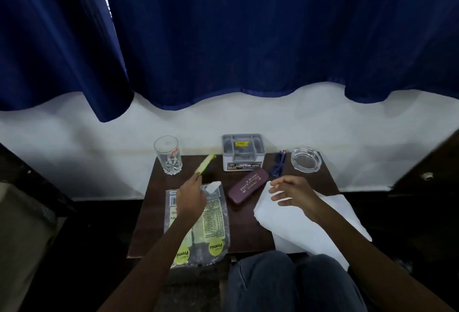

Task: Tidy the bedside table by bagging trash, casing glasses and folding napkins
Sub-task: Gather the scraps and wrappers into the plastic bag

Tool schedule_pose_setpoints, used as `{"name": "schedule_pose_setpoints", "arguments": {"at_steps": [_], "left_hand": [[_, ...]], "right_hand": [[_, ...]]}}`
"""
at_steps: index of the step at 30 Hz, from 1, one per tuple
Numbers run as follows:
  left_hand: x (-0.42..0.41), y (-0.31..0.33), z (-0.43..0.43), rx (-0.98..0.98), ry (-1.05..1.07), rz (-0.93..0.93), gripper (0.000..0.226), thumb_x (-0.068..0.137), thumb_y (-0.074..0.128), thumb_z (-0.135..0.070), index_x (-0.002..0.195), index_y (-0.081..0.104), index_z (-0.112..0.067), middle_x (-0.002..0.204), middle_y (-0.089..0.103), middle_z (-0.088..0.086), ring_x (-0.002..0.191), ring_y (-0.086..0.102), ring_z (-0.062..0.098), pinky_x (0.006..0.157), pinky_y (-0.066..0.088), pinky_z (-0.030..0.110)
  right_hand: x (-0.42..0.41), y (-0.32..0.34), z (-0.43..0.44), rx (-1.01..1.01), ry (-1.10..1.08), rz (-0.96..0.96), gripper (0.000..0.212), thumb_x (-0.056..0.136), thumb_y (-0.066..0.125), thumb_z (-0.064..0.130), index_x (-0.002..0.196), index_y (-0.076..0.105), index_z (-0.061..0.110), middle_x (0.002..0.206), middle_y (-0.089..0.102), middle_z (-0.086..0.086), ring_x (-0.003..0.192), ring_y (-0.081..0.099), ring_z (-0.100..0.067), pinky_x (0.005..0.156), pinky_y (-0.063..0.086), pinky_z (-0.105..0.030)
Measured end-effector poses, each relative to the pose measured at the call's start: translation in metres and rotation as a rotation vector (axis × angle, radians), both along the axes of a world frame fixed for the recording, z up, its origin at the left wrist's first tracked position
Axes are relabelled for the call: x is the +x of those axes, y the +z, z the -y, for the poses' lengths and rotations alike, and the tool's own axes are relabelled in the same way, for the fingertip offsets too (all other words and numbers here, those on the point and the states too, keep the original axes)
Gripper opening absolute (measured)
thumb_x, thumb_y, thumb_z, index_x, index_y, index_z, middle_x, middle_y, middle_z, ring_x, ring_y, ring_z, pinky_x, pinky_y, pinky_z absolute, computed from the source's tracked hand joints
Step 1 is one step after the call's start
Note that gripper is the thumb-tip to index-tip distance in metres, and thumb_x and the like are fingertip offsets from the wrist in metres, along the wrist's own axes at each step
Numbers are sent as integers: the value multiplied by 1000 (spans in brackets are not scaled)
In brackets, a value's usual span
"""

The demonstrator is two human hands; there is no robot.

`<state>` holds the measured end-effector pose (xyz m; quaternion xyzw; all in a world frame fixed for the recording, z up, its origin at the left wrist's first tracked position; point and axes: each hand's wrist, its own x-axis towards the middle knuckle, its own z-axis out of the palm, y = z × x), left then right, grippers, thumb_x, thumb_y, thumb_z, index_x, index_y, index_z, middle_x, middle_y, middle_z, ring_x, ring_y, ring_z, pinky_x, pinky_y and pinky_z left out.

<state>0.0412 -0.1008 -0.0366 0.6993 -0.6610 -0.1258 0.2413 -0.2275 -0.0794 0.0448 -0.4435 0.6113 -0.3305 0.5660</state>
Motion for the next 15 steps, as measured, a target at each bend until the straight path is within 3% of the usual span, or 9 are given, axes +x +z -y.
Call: {"name": "schedule_pose_setpoints", "arguments": {"at_steps": [4, 7, 10, 12, 15], "left_hand": [[-26, 42, -7, -88, 94, -623, 34, 78, 56, 2, 109, 68, -4, 115, 68, 13, 100, 66, 21, 92, 49, 33], [-49, 69, -22, -14, 97, -1067, 33, 83, 57, 5, 113, 65, -5, 104, 70, 13, 68, 62, -4, 75, 53, 22], [-76, 87, -38, 76, 50, -1250, 33, 86, 55, 6, 118, 61, -3, 74, 72, -7, 61, 60, -1, 62, 50, 13], [-94, 92, -46, 107, 9, -1272, 32, 85, 56, 6, 116, 63, -3, 73, 71, -7, 67, 60, 7, 65, 51, 17], [-123, 95, -58, 177, -34, -1301, 34, 86, 55, 7, 115, 62, -8, 75, 73, -8, 66, 65, 3, 63, 54, 14]], "right_hand": [[2, 12, -7, -33, 9, 29, 12, 89, 54, 7, 91, 66, 6, 89, 69, -13, 73, 66, -25, 67, 50, -29], [2, 20, -15, -54, 14, 60, 13, 90, 53, 7, 93, 66, 7, 91, 68, -12, 75, 65, -23, 67, 51, -28], [-5, 28, -23, -81, -31, 100, 12, 90, 56, 11, 96, 65, 11, 94, 67, -10, 81, 63, -23, 68, 51, -28], [-16, 35, -28, -75, -68, 155, 14, 89, 57, 14, 100, 65, 10, 93, 67, -9, 81, 65, -23, 70, 52, -30], [-39, 46, -40, -80, -91, 207, 14, 88, 59, 15, 98, 66, 9, 84, 70, -8, 73, 70, -21, 67, 55, -29]]}}
